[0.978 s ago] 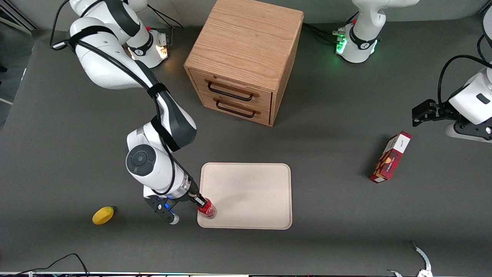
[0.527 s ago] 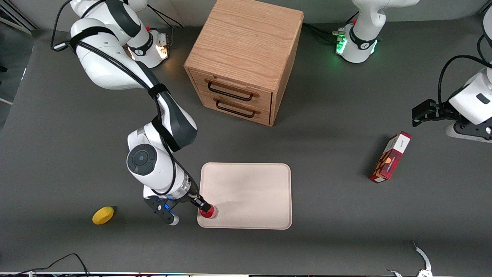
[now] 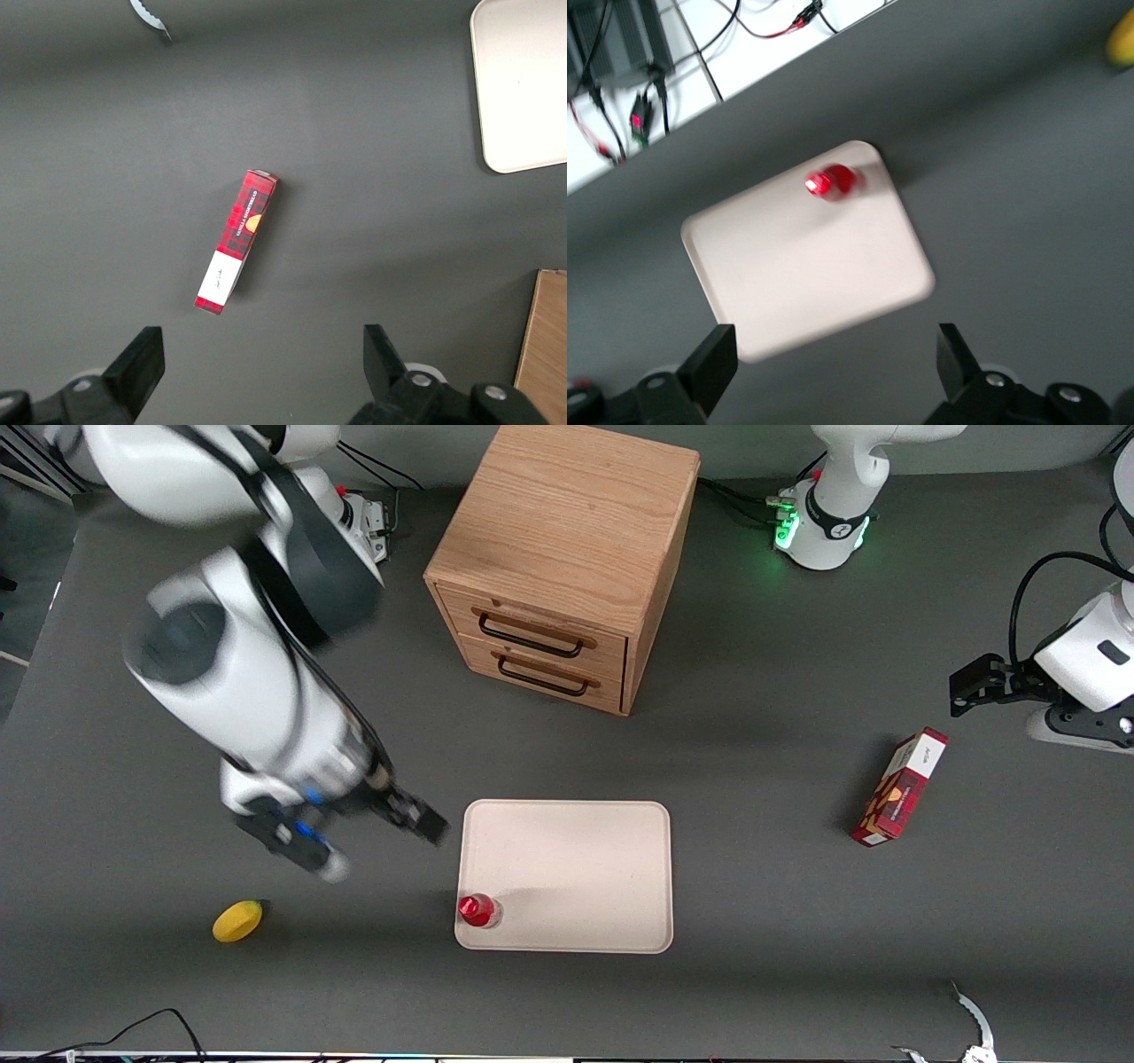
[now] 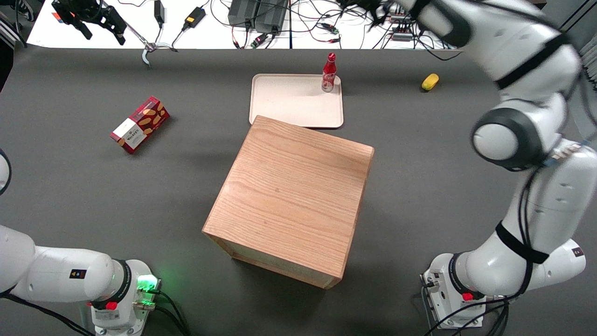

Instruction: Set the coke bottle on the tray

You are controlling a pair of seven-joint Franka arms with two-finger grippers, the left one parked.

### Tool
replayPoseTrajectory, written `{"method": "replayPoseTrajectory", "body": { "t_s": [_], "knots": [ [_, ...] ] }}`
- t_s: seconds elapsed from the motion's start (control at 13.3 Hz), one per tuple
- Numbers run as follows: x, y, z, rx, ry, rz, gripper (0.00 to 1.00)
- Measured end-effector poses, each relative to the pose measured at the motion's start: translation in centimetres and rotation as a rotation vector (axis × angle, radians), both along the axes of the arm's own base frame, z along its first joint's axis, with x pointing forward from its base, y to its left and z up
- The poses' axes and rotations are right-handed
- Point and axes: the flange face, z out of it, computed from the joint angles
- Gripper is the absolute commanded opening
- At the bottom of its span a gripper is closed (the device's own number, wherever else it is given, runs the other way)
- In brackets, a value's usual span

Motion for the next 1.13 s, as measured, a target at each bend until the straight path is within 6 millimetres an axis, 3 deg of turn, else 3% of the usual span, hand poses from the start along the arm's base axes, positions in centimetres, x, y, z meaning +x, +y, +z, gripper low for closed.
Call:
{"method": "replayPoseTrajectory", "body": {
  "t_s": [0.15,0.3,0.38,0.53,0.68,0.75,0.98,1.13],
  "knots": [
    [-5.9,-4.3,7.3,-0.101,0.040,0.121,1.00],
    [-9.8,-9.0,10.7,-0.150,0.103,0.180,1.00],
    [-10.6,-11.8,11.0,-0.148,0.130,0.195,1.00],
    [-11.1,-17.5,9.4,-0.118,0.152,0.197,1.00],
    [-11.7,-21.4,5.9,-0.108,0.117,0.195,1.00],
    [-12.2,-22.2,3.6,-0.110,0.096,0.191,1.00],
    [-14.6,-22.2,-3.2,-0.122,0.082,0.194,1.00],
    [-15.8,-22.1,-4.5,-0.127,0.080,0.197,1.00]
  ]
}}
